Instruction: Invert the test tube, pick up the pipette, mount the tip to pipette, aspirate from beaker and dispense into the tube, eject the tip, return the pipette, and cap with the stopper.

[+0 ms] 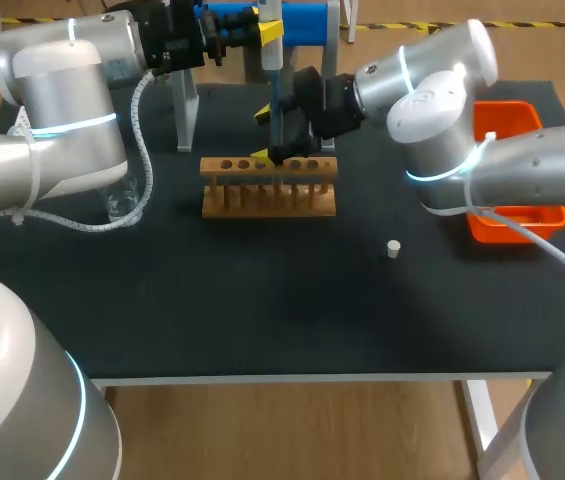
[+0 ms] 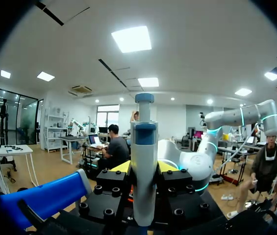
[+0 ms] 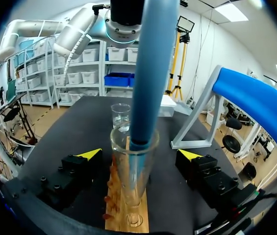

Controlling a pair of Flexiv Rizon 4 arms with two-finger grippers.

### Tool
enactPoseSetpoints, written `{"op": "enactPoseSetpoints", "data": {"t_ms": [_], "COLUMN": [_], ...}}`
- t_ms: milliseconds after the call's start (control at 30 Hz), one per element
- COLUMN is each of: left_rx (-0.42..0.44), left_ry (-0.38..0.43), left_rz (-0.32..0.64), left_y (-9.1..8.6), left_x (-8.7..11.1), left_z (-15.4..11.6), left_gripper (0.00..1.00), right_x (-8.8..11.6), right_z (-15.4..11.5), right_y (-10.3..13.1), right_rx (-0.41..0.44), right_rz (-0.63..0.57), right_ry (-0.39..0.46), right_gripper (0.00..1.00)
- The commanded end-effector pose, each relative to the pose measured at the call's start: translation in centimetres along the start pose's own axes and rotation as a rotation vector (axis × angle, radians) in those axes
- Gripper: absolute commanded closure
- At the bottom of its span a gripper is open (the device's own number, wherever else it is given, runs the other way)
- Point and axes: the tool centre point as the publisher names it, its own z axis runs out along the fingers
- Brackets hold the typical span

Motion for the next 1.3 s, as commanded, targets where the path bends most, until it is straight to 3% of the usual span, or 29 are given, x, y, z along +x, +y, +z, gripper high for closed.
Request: {"op": "enactPoseSetpoints", "data": {"t_ms": [33,800,1300], "left_rx": [-0.001,-0.001,-0.016], "left_ry": [-0.001,-0.003,-0.004], "left_rz": [-0.001,0.002,0.017], "left_y": [-0.1,-0.2,-1.2], "left_x": [0.0,0.1,0.2], "left_z": [0.0,0.0,0.2], "left_gripper": [1.0,1.0,1.0], "right_x": [0.0,0.1,0.1], "right_z": [0.1,-0.1,-0.1], "right_y": [0.0,0.0,0.0], "right_rx": [0.006,0.002,0.002], "right_rz": [-0.002,-0.006,-0.006], "right_ry": [-0.002,-0.014,-0.014], "right_gripper": [0.0,0.0,0.0]}}
